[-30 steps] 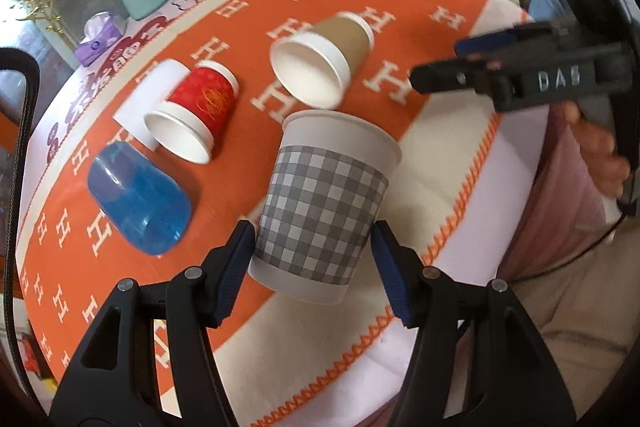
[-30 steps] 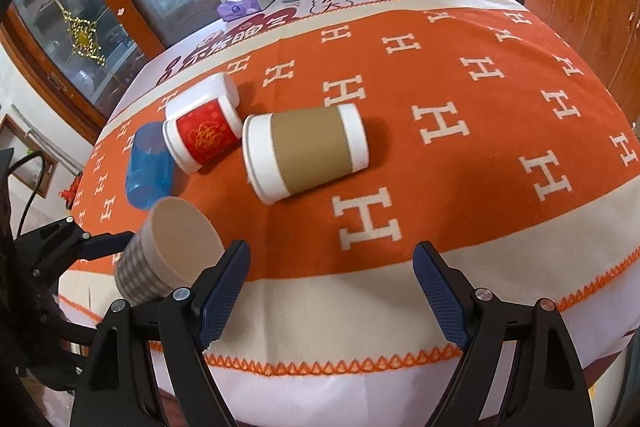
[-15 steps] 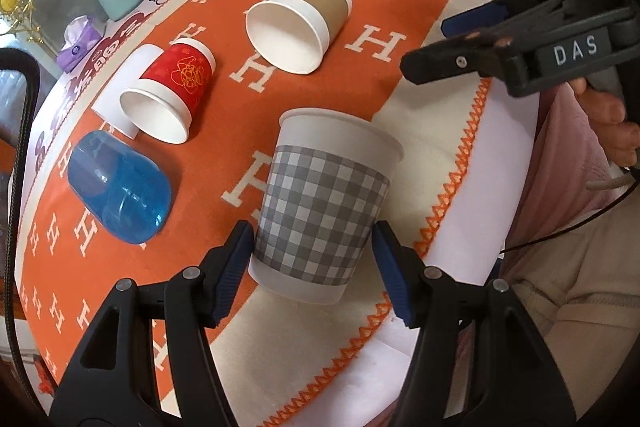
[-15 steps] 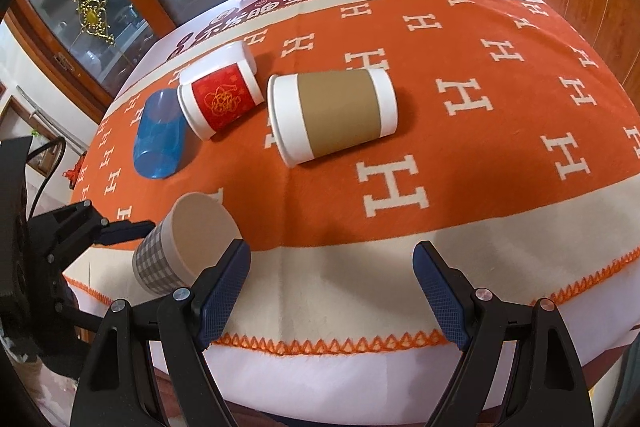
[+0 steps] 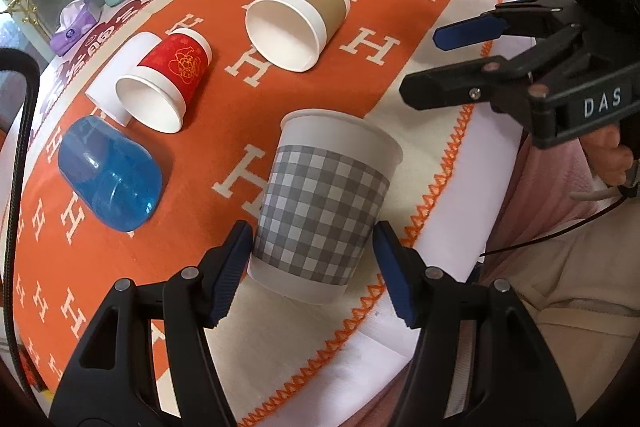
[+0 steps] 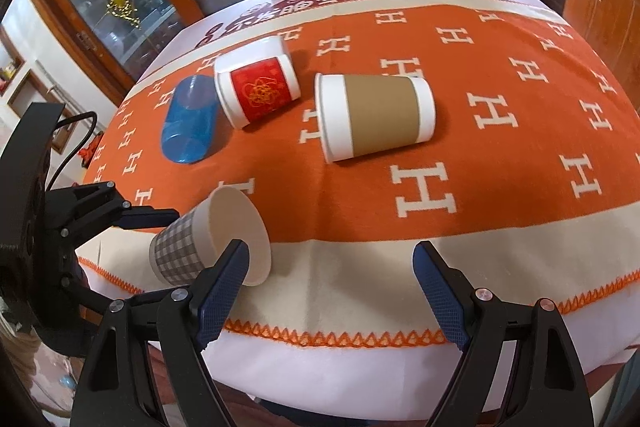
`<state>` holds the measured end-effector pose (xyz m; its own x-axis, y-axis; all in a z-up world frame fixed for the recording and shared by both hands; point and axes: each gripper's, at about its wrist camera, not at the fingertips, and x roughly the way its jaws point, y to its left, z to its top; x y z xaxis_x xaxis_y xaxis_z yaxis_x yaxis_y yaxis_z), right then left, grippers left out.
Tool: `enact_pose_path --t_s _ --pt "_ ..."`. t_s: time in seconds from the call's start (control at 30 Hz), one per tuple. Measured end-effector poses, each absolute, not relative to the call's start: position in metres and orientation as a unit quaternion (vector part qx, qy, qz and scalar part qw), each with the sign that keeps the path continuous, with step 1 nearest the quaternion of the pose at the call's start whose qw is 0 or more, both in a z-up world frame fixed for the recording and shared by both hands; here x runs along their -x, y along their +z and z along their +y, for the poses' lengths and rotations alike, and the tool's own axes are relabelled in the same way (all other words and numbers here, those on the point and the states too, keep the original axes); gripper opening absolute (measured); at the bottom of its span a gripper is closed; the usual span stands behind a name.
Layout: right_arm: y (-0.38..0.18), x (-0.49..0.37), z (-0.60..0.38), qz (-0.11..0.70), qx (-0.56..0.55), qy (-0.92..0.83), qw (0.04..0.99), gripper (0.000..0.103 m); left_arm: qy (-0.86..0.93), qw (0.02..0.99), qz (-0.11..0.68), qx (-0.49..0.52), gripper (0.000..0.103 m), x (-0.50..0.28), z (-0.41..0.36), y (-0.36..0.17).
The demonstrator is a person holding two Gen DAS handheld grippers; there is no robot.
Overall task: Flip cup upside down
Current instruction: 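Lift the gray checkered cup with the left gripper and rotate it upright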
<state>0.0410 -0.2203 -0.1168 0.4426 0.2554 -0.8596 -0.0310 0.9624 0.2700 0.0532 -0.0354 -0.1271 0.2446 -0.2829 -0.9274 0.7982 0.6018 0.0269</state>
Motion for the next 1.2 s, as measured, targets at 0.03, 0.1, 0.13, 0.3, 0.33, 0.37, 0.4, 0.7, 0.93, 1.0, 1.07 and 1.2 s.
enact_pose_path --t_s 0.03,0.1,0.13,0.3,0.33,0.37,0.4,0.7,0.93,1.0,1.07,1.2 --pt "-0.116 -0.041 -0.219 0.52 -0.105 0.088 0.843 0.085 -0.364 0.745 0.495 -0.26 0.06 -0.052 -0.035 -0.127" --pt "-0.115 -0.04 -0.217 0.519 -0.104 0.091 0.843 0.085 -0.366 0.742 0.495 -0.264 0.06 -0.051 -0.036 -0.128" --pt "-0.115 -0.04 -0.216 0.519 -0.105 0.092 0.843 0.085 -0.366 0.741 0.496 -0.265 0.06 -0.05 -0.037 -0.129" --pt "-0.114 -0.037 -0.216 0.517 -0.106 0.099 0.844 0.085 -0.365 0.736 0.507 -0.263 0.06 -0.049 -0.037 -0.133" --pt "-0.113 -0.037 -0.215 0.516 -0.106 0.102 0.844 0.085 -0.364 0.736 0.508 -0.26 0.06 -0.05 -0.036 -0.133" --pt "-0.112 -0.036 -0.215 0.515 -0.104 0.103 0.845 0.085 -0.364 0.736 0.51 -0.257 0.06 -0.051 -0.036 -0.133" --pt "-0.112 -0.036 -0.214 0.514 -0.103 0.106 0.845 0.085 -0.364 0.736 0.511 -0.255 0.06 -0.051 -0.035 -0.132" --pt "-0.1 -0.03 -0.207 0.498 -0.088 0.14 0.851 0.086 -0.363 0.741 0.51 -0.244 0.06 -0.047 -0.029 -0.126" --pt "-0.085 -0.028 -0.192 0.488 -0.039 0.18 0.854 0.087 -0.352 0.754 0.513 -0.21 0.06 -0.046 -0.014 -0.113" --pt "-0.08 -0.027 -0.187 0.485 -0.028 0.194 0.852 0.088 -0.346 0.762 0.513 -0.192 0.06 -0.045 -0.007 -0.106" --pt "-0.074 -0.026 -0.18 0.482 -0.007 0.207 0.851 0.088 -0.334 0.772 0.511 -0.175 0.06 -0.043 0.002 -0.097" --pt "-0.065 -0.024 -0.16 0.477 0.046 0.233 0.846 0.088 -0.296 0.794 0.512 -0.14 0.06 -0.038 0.021 -0.083"
